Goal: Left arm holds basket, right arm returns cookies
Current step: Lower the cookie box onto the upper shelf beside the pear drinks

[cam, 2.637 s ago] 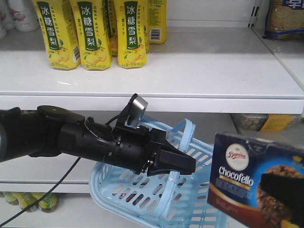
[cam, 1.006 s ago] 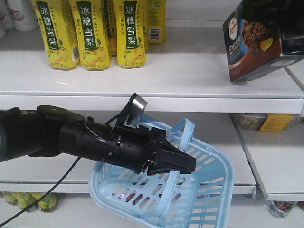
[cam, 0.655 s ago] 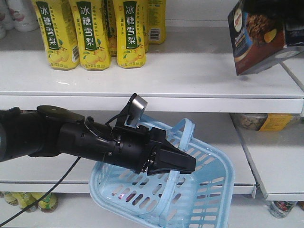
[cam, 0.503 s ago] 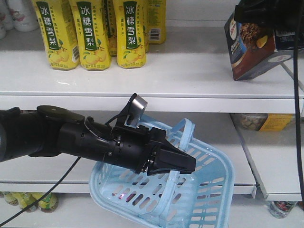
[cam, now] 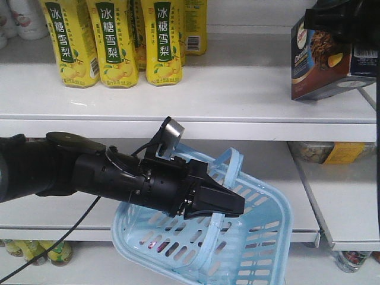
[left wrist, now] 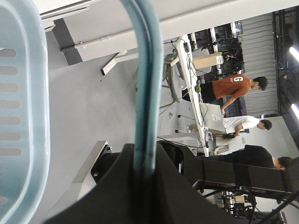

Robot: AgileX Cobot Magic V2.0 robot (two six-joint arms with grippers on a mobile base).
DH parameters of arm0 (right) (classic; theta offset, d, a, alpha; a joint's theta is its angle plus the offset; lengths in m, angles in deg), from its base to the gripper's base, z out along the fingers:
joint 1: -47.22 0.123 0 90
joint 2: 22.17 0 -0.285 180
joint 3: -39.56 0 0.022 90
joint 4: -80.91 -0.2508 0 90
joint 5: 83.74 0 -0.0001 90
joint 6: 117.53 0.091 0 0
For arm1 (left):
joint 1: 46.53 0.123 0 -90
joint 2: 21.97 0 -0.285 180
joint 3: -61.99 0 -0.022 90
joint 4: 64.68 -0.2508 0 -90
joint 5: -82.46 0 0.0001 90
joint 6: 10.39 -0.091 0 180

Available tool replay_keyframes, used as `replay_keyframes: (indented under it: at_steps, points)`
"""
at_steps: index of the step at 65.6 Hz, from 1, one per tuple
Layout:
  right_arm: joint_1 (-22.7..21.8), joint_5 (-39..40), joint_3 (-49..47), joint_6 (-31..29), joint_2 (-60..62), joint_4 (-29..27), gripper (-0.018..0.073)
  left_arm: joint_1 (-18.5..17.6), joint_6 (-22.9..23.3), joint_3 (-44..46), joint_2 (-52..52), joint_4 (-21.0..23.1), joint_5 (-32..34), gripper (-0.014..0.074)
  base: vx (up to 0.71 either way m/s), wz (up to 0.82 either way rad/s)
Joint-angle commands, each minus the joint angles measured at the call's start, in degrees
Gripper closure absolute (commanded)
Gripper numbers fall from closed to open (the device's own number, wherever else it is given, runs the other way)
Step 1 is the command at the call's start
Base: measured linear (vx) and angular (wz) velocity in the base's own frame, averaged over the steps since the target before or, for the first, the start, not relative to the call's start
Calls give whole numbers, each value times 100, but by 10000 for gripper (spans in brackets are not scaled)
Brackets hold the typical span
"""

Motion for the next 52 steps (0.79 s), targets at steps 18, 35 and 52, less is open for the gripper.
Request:
replay_keyframes:
  at_steps: [18, 35, 52]
  points:
    - [-24, -856, 548, -362, -183, -618, 419, 74, -169, 252, -292, 889, 143, 599, 0, 0]
    - [-24, 104, 1087, 404, -573, 255, 404, 74, -169, 252, -292, 889, 143, 599, 0, 0]
    - [-24, 183, 1087, 1376, -840, 1126, 294, 74, -169, 252, -292, 889, 143, 599, 0, 0]
